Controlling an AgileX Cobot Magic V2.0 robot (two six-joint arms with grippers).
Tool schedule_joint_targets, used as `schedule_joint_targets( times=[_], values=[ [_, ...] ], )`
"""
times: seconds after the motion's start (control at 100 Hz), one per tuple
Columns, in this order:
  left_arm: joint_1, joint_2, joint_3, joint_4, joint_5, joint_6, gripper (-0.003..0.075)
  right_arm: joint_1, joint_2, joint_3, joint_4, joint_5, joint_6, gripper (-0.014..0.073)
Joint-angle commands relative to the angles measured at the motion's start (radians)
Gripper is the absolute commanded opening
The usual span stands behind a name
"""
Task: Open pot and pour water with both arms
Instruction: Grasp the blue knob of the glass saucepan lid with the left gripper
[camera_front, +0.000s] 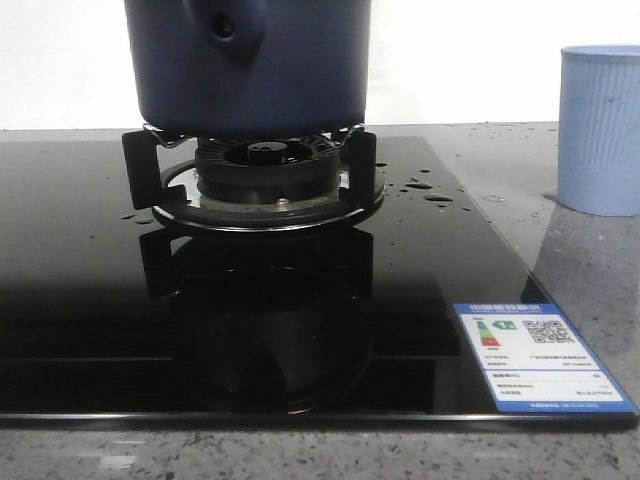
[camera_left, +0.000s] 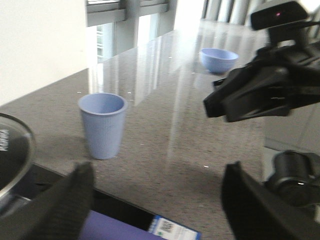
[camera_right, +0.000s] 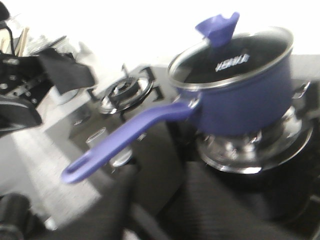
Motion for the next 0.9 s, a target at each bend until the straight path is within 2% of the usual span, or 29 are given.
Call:
schedule_joint_targets(
  times=[0.0,0.07,0.12,0.22,0.47,0.69,0.89],
  values=[
    [-0.009,0.031,-0.076,-0.016,-0.038,0.007,0.0588,-0.005,0.014,-0.038,0.066,-0.06,-0.025,0.0472],
    [-0.009,0.066,-0.124,0.028,-0.049,0.007,0.0588,-0.005,0.014,-0.038,0.066,-0.074,-0.025,0.0578],
    [-0.009,0.096,-0.16,0.047,-0.05,0.007,0.0588,-0.005,0.014,-0.038,0.066,-0.082,-0.025,0.0605],
    [-0.009,0.158,-0.237,0.052,-0.04,0.019,0.0586,-0.005,0.014,-0.038,0.066,-0.089,-0.025,0.0602],
    [0.007,0.335,-0.437,-0.008,0.092,0.112,0.0565,-0.005,0.014,-0.038,0.066,-0.091,-0.025,0.0602],
    [0.158,0.475,-0.547,-0.146,0.295,0.132,0.0564,-0.005,0.014,-0.038,0.065,-0.091,-0.025,0.0602],
    [0.271,0.527,-0.558,-0.132,0.32,0.214,0.0564,-0.005,0.014,-0.038,0.065,-0.085,-0.025,0.0602]
  ],
)
